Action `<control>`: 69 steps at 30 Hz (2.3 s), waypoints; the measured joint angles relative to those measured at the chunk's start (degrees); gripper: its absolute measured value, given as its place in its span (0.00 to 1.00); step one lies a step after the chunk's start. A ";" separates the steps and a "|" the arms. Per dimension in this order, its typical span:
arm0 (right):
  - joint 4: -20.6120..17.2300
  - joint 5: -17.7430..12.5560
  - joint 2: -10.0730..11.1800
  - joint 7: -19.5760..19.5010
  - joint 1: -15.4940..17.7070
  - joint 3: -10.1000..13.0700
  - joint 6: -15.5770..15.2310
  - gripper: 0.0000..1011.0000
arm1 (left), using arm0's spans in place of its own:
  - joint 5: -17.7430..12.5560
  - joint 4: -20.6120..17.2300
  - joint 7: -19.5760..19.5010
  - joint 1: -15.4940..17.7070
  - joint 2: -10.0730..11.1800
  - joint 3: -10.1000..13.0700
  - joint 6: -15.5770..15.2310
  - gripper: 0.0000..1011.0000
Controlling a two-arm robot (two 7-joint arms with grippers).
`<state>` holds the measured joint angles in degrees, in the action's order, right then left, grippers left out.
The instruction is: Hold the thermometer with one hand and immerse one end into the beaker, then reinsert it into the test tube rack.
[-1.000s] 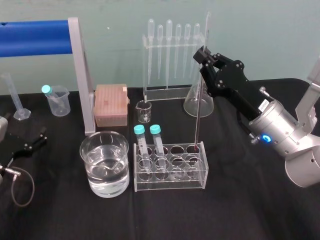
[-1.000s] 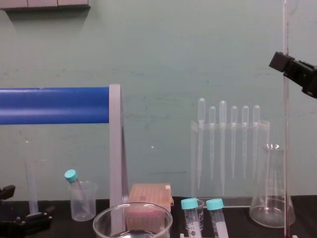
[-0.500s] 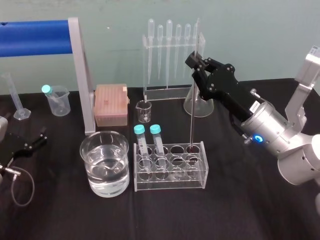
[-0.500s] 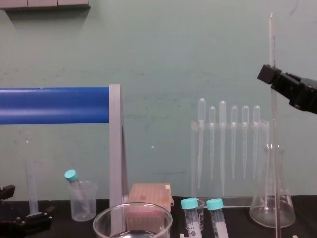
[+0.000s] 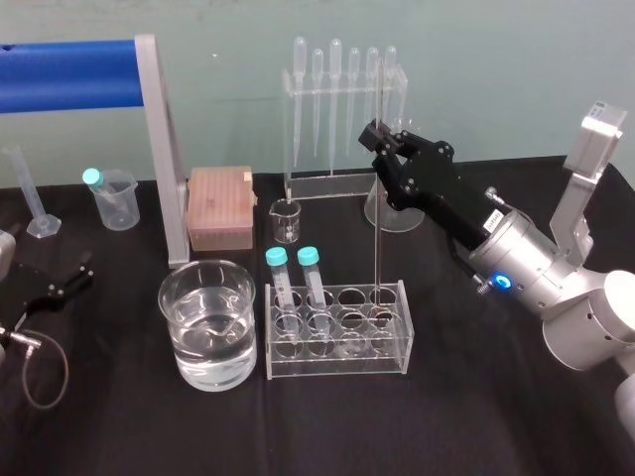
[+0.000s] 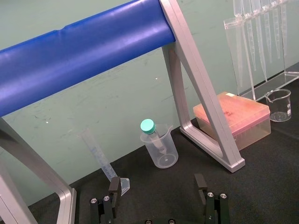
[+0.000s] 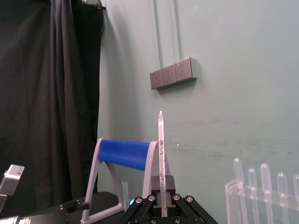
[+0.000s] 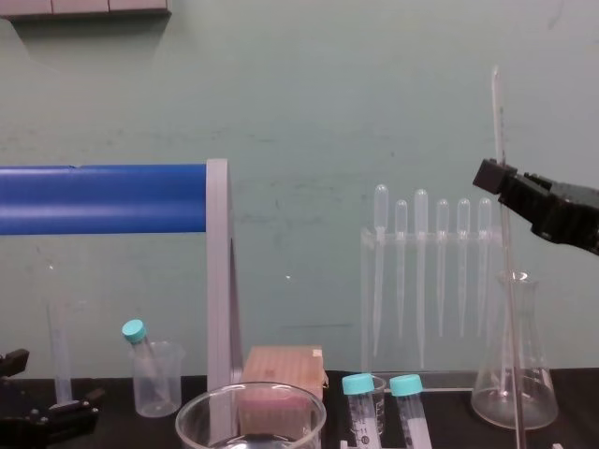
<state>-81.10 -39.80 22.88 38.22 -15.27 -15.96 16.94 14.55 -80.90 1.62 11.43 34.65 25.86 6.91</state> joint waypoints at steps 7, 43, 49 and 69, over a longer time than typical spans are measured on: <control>1.30 0.42 -0.06 -0.21 -0.26 -0.63 -1.03 0.06 | 0.00 0.00 0.00 0.00 0.00 0.00 0.00 1.00; 3.05 -0.37 0.07 -0.65 0.29 -1.07 -3.16 0.06 | 0.00 0.00 0.00 0.00 0.00 0.00 0.00 1.00; 3.04 -0.37 0.07 -0.60 0.26 -1.04 -3.14 0.06 | 0.00 0.00 0.00 0.00 0.00 0.00 0.00 1.00; 3.00 -0.36 0.07 -0.53 0.25 -1.02 -3.05 0.52 | 0.00 0.00 0.00 0.00 0.00 0.00 0.00 1.00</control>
<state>-78.10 -40.16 22.94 37.69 -15.02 -16.98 13.89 14.55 -80.90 1.62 11.43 34.65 25.86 6.91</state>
